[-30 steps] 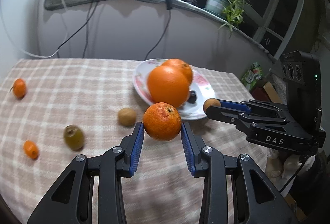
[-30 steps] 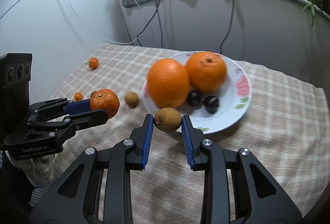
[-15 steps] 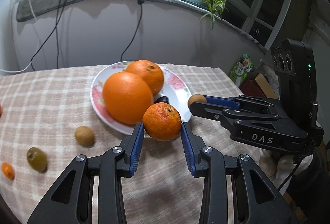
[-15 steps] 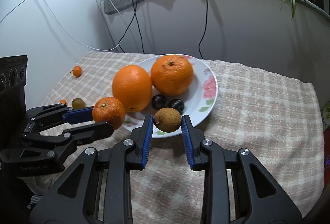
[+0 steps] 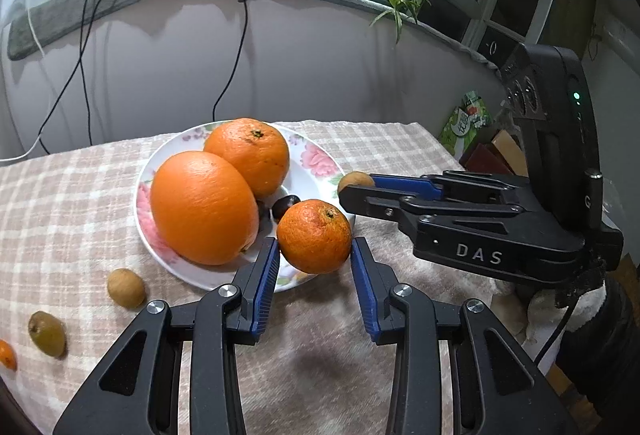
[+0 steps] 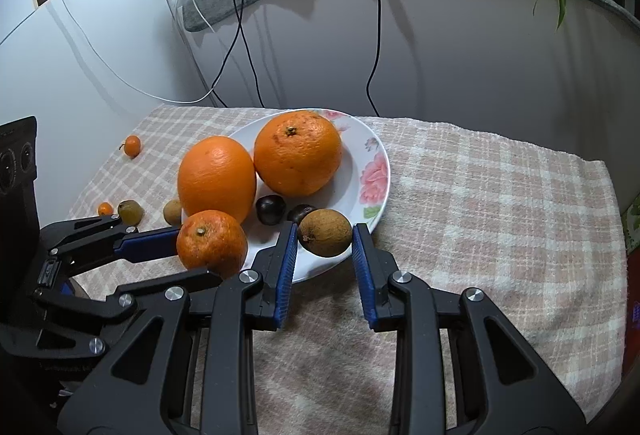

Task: Organize fruits
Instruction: 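Carry the mandarin and brown fruit with both grippers over the plate, then open both grippers to drop the mandarin and brown fruit onto the plate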

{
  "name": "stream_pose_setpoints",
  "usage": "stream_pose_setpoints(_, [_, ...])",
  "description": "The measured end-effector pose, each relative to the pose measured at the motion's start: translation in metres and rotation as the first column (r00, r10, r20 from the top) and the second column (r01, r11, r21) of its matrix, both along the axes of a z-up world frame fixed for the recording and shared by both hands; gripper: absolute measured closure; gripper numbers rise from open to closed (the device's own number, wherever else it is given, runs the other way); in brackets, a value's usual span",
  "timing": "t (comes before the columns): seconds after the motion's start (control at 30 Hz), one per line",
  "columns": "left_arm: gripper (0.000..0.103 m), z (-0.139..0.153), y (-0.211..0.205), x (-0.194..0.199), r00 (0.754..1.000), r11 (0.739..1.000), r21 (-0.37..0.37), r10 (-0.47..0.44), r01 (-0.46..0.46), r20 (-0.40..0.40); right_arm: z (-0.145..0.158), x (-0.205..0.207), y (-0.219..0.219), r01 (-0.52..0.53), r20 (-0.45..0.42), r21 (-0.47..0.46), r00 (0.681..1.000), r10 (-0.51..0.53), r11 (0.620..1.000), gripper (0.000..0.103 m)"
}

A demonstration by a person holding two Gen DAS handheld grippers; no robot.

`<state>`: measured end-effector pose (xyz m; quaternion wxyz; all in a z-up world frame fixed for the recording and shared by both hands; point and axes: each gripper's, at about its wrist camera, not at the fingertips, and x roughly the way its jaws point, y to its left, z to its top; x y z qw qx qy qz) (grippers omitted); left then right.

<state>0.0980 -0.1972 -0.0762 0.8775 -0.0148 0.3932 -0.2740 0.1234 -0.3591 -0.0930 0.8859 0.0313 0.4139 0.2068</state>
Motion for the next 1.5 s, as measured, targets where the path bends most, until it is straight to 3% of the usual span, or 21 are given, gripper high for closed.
stream_pose_setpoints(1.07, [0.067, -0.005, -0.007, 0.006, 1.0, 0.999, 0.048, 0.007, -0.007, 0.004, -0.005, 0.01, 0.0, 0.001, -0.005, -0.013, 1.0, -0.001, 1.0, 0.074])
stream_pose_setpoints(1.13, [0.066, -0.003, -0.007, 0.005, 1.0, 0.999, 0.05, 0.008, -0.009, 0.013, -0.004, 0.008, 0.0, 0.006, -0.003, -0.017, 1.0, -0.006, 1.0, 0.069])
stream_pose_setpoints(1.2, [0.061, -0.002, -0.007, 0.003, 1.0, 0.999, 0.053, 0.009, -0.01, 0.019, -0.002, 0.007, -0.001, 0.019, 0.009, -0.016, 1.0, -0.019, 1.0, 0.041])
stream_pose_setpoints(1.23, [0.059, 0.0, -0.006, 0.003, 1.0, 0.998, 0.054, 0.011, -0.012, 0.024, 0.0, 0.005, -0.002, 0.025, 0.018, -0.014, 1.0, -0.025, 1.0, 0.037])
stream_pose_setpoints(1.37, [0.057, 0.001, -0.004, 0.001, 1.0, 0.998, 0.053, 0.018, -0.019, 0.024, 0.005, 0.004, -0.005, 0.039, 0.035, -0.006, 0.999, -0.038, 0.999, 0.033])
stream_pose_setpoints(1.5, [0.049, 0.001, -0.003, 0.0, 0.999, 0.998, 0.052, 0.024, -0.025, 0.026, 0.009, 0.003, -0.008, 0.049, 0.047, 0.006, 0.998, -0.049, 0.999, 0.023])
